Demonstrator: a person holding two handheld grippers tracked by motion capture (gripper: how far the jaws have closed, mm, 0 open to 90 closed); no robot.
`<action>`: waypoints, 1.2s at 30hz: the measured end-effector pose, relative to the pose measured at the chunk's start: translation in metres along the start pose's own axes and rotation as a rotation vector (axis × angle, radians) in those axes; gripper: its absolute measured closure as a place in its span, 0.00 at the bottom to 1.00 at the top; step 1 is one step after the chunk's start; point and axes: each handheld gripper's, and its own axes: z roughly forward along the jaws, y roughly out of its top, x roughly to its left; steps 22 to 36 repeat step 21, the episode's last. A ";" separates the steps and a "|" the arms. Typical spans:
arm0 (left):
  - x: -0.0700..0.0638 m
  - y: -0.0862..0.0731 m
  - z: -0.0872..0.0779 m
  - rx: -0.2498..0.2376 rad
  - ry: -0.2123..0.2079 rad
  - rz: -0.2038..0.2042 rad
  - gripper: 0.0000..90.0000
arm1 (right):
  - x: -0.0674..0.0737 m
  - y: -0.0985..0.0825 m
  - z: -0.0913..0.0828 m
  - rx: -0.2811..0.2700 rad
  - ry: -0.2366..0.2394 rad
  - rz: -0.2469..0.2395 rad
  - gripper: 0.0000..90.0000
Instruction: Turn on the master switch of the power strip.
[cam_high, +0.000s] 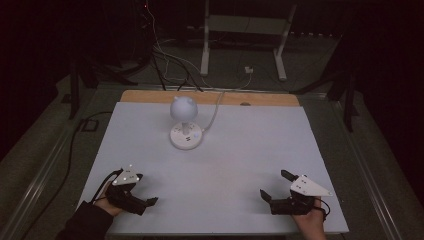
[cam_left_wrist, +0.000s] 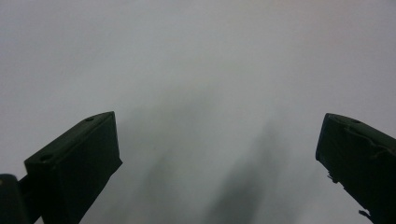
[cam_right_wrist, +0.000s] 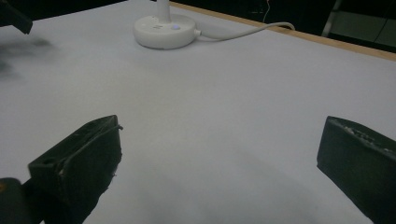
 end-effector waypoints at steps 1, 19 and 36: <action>-0.001 -0.002 0.000 -0.001 0.000 0.000 0.00 | 0.000 0.000 0.000 0.001 -0.001 -0.001 0.00; -0.004 -0.014 -0.003 -0.059 0.065 -0.017 0.00 | -0.001 0.000 0.001 0.000 0.012 0.006 0.00; -0.004 -0.014 -0.004 -0.061 0.066 -0.017 0.00 | -0.001 0.000 0.001 0.001 0.010 0.004 0.00</action>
